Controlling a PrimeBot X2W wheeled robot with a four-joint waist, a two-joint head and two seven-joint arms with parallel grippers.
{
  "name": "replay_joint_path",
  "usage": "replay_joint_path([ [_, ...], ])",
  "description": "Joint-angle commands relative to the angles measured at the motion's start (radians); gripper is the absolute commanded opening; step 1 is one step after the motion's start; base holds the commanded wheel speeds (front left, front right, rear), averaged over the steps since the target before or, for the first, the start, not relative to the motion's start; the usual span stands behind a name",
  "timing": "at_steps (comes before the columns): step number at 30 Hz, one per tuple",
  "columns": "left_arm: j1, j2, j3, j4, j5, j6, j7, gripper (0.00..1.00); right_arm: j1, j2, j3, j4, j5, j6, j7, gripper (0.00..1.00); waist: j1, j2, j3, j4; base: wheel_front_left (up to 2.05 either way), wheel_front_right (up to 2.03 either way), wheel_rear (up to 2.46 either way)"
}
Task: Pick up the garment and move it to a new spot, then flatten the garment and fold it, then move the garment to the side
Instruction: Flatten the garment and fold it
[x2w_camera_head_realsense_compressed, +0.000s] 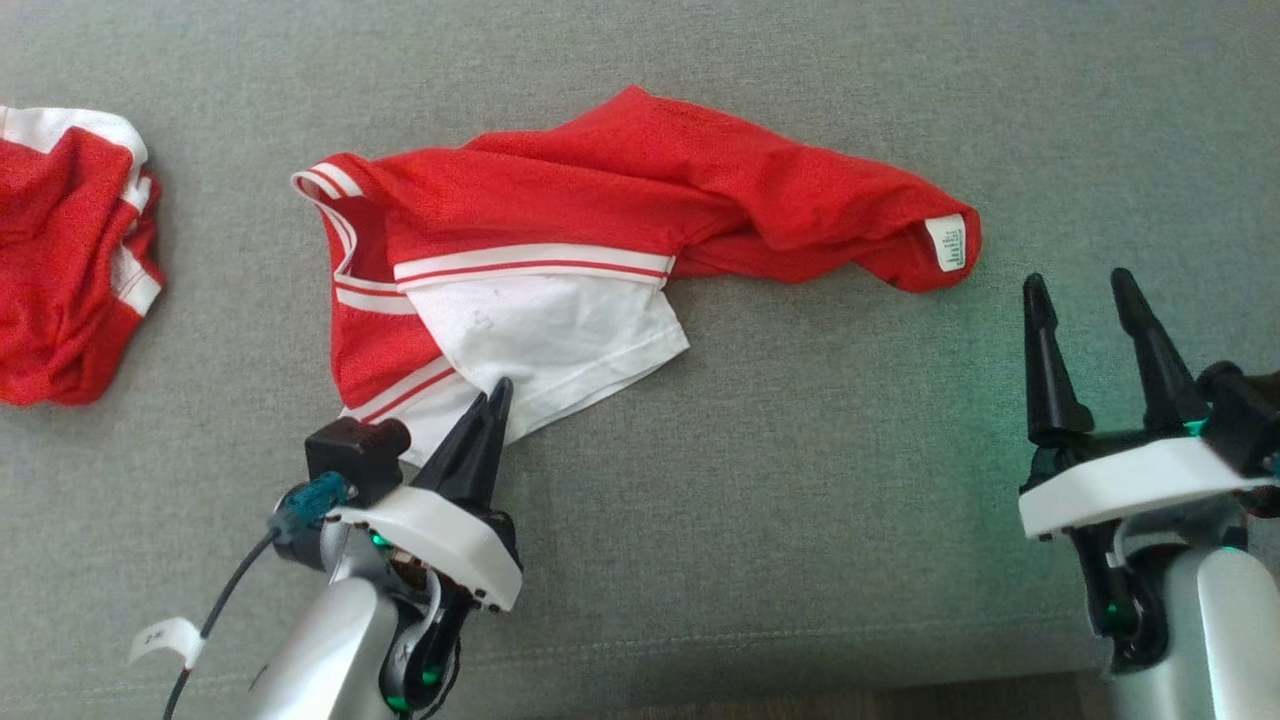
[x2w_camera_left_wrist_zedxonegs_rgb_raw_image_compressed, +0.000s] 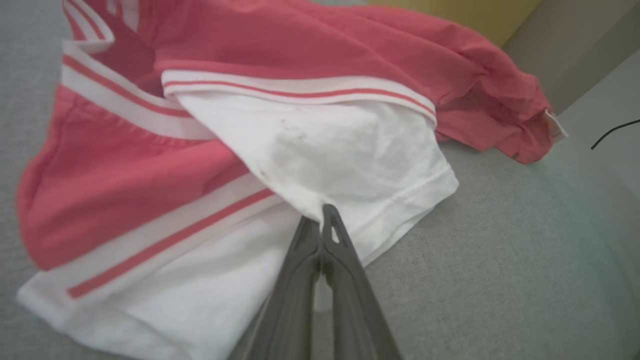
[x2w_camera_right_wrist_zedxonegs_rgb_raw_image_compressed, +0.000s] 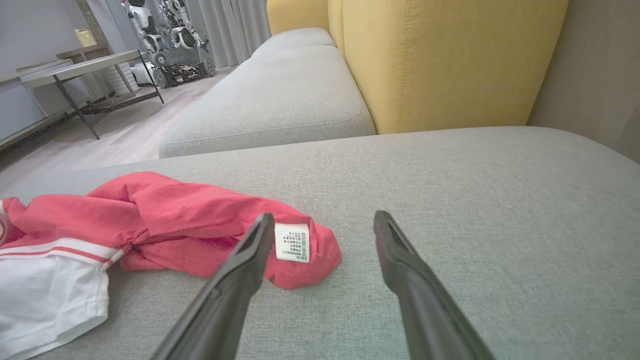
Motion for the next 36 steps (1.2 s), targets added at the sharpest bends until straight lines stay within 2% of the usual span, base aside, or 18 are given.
replay_joint_path([
  [1, -0.019, 0.016, 0.028, -0.034, 0.008, 0.006, -0.013, 0.00, -0.033, -0.005, 0.018, -0.029, -0.011, 0.008, -0.002, 1.00, 0.0000, 0.0000, 0.000, 0.002, 0.00, 0.00, 0.00],
  [5, -0.019, 0.026, 0.029, -0.062, 0.014, 0.017, -0.011, 0.00, -0.064, -0.026, 0.027, 0.024, -0.019, 0.008, 0.021, 1.00, 0.0000, 0.0000, 0.004, 0.008, 0.00, 0.00, 0.00],
  [13, -0.065, 0.027, 0.011, -0.084, 0.030, 0.016, -0.004, 0.00, -0.186, -0.102, 0.093, 0.238, -0.022, 0.008, 0.063, 1.00, 0.0000, 0.0000, 0.050, 0.048, 0.00, 0.00, 0.00],
  [19, -0.089, 0.021, 0.001, -0.075, 0.038, 0.013, -0.024, 0.00, -0.234, -0.115, 0.125, 0.341, -0.024, 0.008, 0.064, 1.00, 0.0000, 0.0000, 0.065, 0.069, 0.00, 0.00, 0.00],
  [20, -0.089, 0.022, 0.002, -0.074, 0.038, 0.014, -0.029, 0.00, -0.237, -0.114, 0.129, 0.351, -0.020, 0.008, 0.061, 0.47, 0.0000, 0.0000, 0.065, 0.069, 0.00, 0.00, 0.00],
  [21, -0.090, 0.023, 0.004, -0.075, 0.040, 0.016, -0.038, 0.00, -0.241, -0.116, 0.130, 0.355, -0.020, 0.008, 0.053, 0.05, 0.0000, 0.0000, 0.063, 0.069, 0.00, 0.00, 0.00],
  [22, -0.090, 0.026, 0.006, -0.078, 0.043, 0.017, -0.047, 0.00, -0.244, -0.116, 0.128, 0.355, -0.019, 0.008, 0.041, 0.00, 0.0000, 0.0000, 0.060, 0.069, 0.00, 0.00, 0.00],
  [27, -0.092, 0.055, 0.035, -0.124, 0.057, 0.031, -0.085, 0.00, -0.242, -0.119, 0.095, 0.304, -0.012, 0.008, -0.011, 0.00, 0.0000, 0.0000, 0.028, 0.061, 0.00, 0.00, 0.00],
  [36, -0.140, 0.160, 0.150, -0.346, 0.085, 0.082, -0.094, 0.00, -0.241, -0.160, 0.023, 0.096, -0.007, 0.008, -0.002, 0.00, 0.0000, 0.0000, -0.065, 0.049, 0.00, 0.00, 0.00],
])
